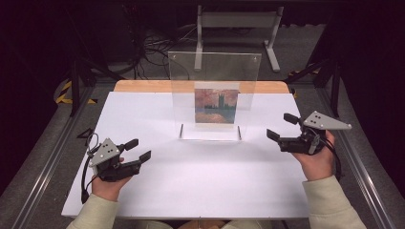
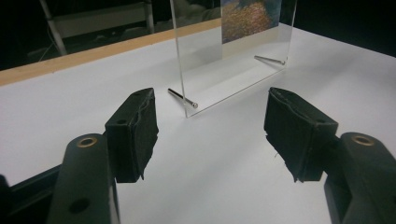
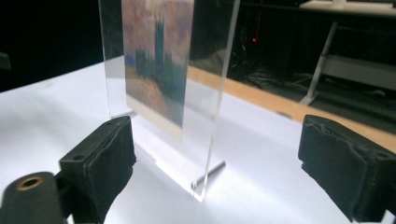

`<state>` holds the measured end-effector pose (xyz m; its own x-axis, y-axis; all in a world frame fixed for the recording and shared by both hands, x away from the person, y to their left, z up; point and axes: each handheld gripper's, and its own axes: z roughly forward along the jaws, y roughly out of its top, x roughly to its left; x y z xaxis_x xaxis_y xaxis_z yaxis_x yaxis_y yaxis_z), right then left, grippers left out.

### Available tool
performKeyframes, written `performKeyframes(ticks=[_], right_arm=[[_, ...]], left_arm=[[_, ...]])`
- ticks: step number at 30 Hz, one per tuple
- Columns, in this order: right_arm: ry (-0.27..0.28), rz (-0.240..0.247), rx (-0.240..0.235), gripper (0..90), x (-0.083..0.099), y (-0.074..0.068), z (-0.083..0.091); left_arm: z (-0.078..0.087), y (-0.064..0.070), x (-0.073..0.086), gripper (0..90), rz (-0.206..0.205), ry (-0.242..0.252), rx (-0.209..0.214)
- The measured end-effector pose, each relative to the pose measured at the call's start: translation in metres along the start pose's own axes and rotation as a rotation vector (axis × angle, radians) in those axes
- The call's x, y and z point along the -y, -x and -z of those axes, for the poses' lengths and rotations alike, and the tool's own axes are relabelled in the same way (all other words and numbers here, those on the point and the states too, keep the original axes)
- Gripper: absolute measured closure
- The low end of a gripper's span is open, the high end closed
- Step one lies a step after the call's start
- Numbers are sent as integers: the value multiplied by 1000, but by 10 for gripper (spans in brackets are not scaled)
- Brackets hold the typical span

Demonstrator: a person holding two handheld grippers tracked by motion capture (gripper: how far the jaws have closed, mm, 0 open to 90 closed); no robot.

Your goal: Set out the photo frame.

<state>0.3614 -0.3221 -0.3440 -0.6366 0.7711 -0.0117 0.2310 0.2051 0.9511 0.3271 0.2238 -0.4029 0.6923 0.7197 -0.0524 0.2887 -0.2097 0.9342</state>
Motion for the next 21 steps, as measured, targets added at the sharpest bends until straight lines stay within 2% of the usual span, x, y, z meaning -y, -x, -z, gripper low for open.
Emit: performKeyframes(ticks=[7, 12, 16, 21], right_arm=[[-39, -56, -3, 64, 48, 2, 14], [-97, -78, -5, 45, 85, 4, 11], [-143, -78, -17, 35, 98, 4, 4], [-161, -62, -32, 28, 104, 1, -2]], left_arm=[[3, -5, 16, 318, 9, -32, -1], [0, -9, 25, 302, 30, -41, 2], [-3, -13, 29, 295, 45, -47, 4], [-3, -15, 30, 278, 54, -44, -1]])
